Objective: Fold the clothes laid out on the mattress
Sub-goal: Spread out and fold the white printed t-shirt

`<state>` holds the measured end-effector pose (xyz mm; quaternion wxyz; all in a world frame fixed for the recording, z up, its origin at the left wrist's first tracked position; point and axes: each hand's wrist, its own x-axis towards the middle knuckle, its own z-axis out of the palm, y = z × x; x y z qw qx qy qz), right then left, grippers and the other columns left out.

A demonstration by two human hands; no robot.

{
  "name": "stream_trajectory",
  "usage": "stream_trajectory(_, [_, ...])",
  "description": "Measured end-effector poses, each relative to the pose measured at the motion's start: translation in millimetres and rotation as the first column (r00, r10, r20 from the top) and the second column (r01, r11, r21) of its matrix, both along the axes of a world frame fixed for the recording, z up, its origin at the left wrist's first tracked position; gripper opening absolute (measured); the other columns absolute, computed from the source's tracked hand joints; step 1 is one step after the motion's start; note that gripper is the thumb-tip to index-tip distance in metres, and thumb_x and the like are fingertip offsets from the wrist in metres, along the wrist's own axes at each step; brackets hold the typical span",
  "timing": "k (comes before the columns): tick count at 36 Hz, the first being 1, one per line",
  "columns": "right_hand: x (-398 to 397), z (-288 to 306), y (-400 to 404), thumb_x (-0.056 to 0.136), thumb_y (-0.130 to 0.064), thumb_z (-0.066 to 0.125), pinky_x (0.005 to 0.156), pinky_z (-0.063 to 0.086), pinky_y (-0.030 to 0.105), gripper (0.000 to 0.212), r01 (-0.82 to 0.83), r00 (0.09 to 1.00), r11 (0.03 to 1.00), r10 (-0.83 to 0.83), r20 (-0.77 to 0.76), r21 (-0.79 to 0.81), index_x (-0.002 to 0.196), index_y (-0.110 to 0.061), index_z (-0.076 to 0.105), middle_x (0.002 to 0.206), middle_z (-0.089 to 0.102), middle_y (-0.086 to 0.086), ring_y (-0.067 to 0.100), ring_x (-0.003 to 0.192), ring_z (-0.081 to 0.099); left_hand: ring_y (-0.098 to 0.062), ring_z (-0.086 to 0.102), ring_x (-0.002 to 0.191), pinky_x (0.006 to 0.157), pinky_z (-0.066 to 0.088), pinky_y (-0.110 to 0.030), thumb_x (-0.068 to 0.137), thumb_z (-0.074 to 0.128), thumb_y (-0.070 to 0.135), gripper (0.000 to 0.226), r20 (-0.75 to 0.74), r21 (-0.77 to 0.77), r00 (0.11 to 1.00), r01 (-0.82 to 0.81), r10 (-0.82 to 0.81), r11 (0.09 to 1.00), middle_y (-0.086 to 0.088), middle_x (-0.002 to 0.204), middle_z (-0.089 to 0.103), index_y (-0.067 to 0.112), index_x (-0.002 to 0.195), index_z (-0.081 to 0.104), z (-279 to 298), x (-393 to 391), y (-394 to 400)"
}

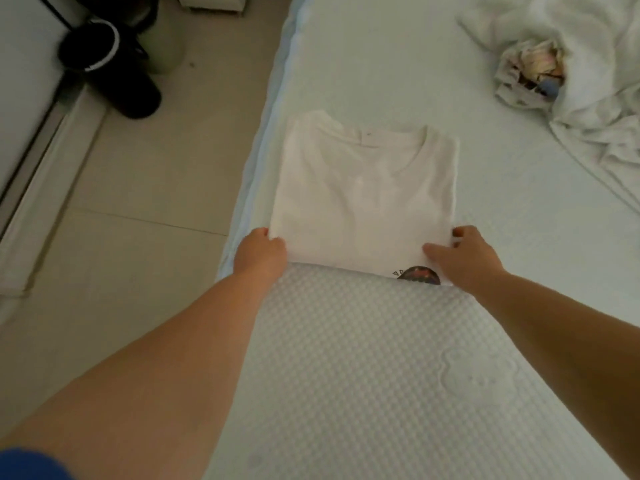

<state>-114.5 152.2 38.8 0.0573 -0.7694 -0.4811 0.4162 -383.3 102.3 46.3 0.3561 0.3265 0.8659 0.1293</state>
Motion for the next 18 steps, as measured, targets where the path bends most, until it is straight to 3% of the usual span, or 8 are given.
stream_trajectory(6, [6.5, 2.1, 0.8, 0.086, -0.031, 0.064, 0.074, 0.045, 0.034, 0.052, 0.070, 0.992, 0.998, -0.069, -0.109, 0.007, 0.131, -0.014, 0.043, 0.119, 0.056, 0.004, 0.020, 0.093, 0.051, -0.031, 0.054, 0.098, 0.074, 0.036, -0.031, 0.096, 0.038, 0.018, 0.033, -0.144, 0.047, 0.983, 0.125, -0.117, 0.991, -0.019, 0.114, 0.061, 0.009, 0.119, 0.060, -1.0, 2.8, -14.4])
stream_trajectory(9, [6.6, 8.8, -8.9, 0.089, -0.032, 0.058, 0.060, 0.040, 0.026, 0.047, 0.038, 0.997, 0.999, -0.036, -0.067, 0.034, 0.130, -0.014, 0.043, 0.118, 0.057, 0.002, 0.015, 0.083, 0.050, -0.031, 0.053, 0.093, 0.073, 0.039, -0.033, 0.091, 0.042, 0.014, 0.027, -0.176, 0.015, 0.977, 0.128, -0.123, 0.992, -0.020, 0.110, 0.059, 0.008, 0.110, 0.060, 10.0, 8.4, -22.5])
stream_trajectory(11, [10.5, 14.4, -25.6, 0.090, -0.033, 0.057, 0.054, 0.034, 0.023, 0.047, 0.049, 0.998, 0.999, -0.048, -0.049, 0.022, 0.131, -0.015, 0.042, 0.113, 0.058, -0.001, 0.012, 0.076, 0.049, -0.036, 0.049, 0.108, 0.087, 0.040, -0.040, 0.086, 0.049, 0.018, 0.032, -0.233, 0.003, 0.961, 0.153, -0.148, 0.988, -0.022, 0.118, 0.051, 0.004, 0.115, 0.054, 21.8, 21.6, -32.0])
stream_trajectory(13, [20.1, 20.6, -49.1, 0.089, -0.035, 0.057, 0.049, 0.034, 0.020, 0.048, 0.069, 0.996, 0.998, -0.069, -0.057, -0.010, 0.131, -0.019, 0.042, 0.097, 0.056, -0.011, 0.009, 0.072, 0.052, -0.033, 0.034, 0.129, 0.104, 0.028, -0.040, 0.087, 0.055, 0.024, 0.054, -0.257, 0.024, 0.946, 0.209, -0.196, 0.978, -0.018, 0.140, 0.038, 0.008, 0.136, 0.042, 36.2, 45.6, -43.6])
stream_trajectory(15, [36.1, 27.2, -74.7, 0.089, -0.035, 0.058, 0.051, 0.037, 0.020, 0.046, 0.072, 0.995, 0.996, -0.075, -0.066, -0.058, 0.130, -0.022, 0.043, 0.089, 0.052, -0.016, 0.007, 0.073, 0.054, -0.026, 0.025, 0.136, 0.110, 0.019, -0.036, 0.087, 0.057, 0.024, 0.061, -0.206, 0.103, 0.944, 0.285, -0.260, 0.953, -0.011, 0.148, 0.031, 0.013, 0.143, 0.036, 48.7, 78.7, -51.4])
stream_trajectory(18, [72.5, 34.1, -108.3, 0.088, -0.029, 0.061, 0.055, 0.038, 0.019, 0.040, 0.080, 0.994, 0.990, -0.088, -0.067, -0.113, 0.125, -0.020, 0.049, 0.088, 0.055, -0.013, 0.006, 0.075, 0.054, -0.021, 0.029, 0.136, 0.110, 0.019, -0.031, 0.088, 0.056, 0.023, 0.052, -0.141, 0.167, 0.880, 0.473, -0.453, 0.865, -0.008, 0.145, 0.038, 0.016, 0.138, 0.045, 54.4, 134.2, -52.2])
